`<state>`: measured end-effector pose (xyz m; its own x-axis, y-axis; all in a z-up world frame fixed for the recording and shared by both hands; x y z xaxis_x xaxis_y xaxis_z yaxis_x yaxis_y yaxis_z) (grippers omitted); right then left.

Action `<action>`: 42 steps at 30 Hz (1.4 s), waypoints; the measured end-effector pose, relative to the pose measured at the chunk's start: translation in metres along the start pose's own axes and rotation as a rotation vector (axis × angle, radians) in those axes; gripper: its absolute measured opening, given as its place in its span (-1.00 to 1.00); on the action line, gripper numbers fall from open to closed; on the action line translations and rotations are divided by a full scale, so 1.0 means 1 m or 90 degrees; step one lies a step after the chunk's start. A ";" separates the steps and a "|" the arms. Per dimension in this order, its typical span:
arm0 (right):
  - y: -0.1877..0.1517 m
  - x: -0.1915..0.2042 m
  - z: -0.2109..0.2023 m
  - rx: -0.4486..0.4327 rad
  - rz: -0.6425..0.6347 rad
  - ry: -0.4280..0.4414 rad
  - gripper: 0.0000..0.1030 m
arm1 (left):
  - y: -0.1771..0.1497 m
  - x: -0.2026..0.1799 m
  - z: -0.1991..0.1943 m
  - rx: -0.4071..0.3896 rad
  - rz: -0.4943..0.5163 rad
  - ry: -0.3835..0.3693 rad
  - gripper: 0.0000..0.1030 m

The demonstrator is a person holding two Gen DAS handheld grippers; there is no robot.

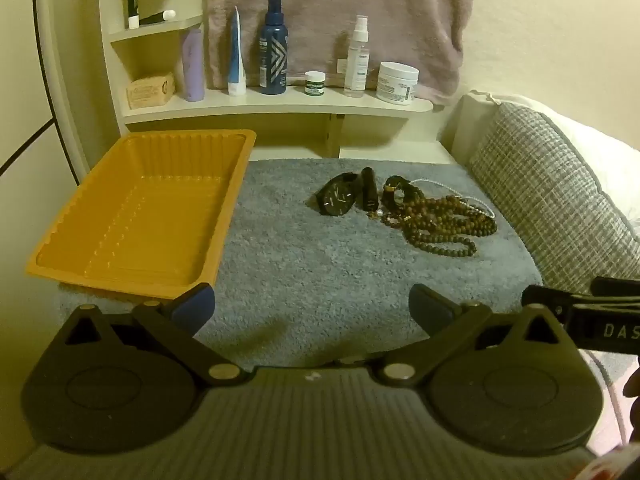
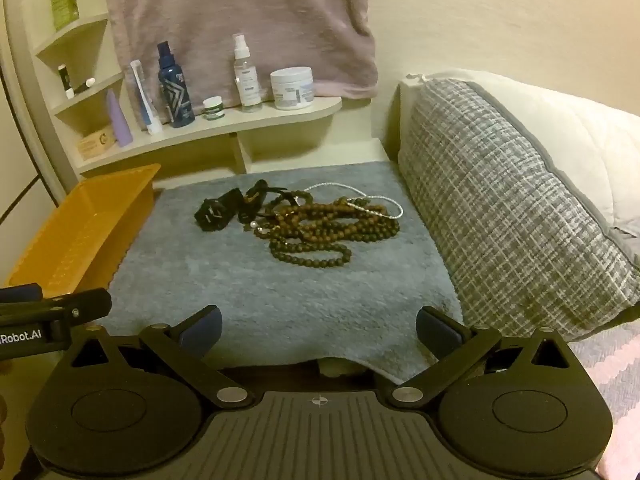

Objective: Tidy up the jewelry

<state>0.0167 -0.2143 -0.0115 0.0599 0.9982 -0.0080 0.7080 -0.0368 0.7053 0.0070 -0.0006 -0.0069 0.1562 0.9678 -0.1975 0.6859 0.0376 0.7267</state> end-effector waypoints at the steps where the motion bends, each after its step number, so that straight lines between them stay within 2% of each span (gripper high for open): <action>1: 0.000 0.000 0.000 0.000 0.000 0.001 0.99 | 0.000 0.000 0.000 -0.001 -0.001 -0.001 0.99; 3: -0.001 0.000 -0.001 -0.001 -0.001 0.003 0.99 | -0.001 0.004 -0.003 -0.014 -0.017 -0.014 0.99; 15: -0.001 0.001 -0.001 0.002 -0.011 0.005 0.99 | -0.001 0.000 -0.006 -0.024 -0.015 -0.025 0.97; 42: -0.004 0.003 -0.005 -0.004 -0.001 -0.009 0.99 | -0.006 -0.001 -0.006 -0.017 -0.003 -0.035 0.97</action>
<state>0.0107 -0.2106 -0.0109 0.0696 0.9974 -0.0191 0.7041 -0.0356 0.7092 -0.0015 -0.0006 -0.0072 0.1916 0.9526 -0.2361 0.6676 0.0498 0.7429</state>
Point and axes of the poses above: each gripper's, at about its wrist camera, not at the fingertips, and z roughly the way its jaws point, x to its left, y to its top, the point moved 1 cm from there along z, roughly the way its jaws point, and after that the axes turned 14 degrees about -y, right-handed, at the moved point
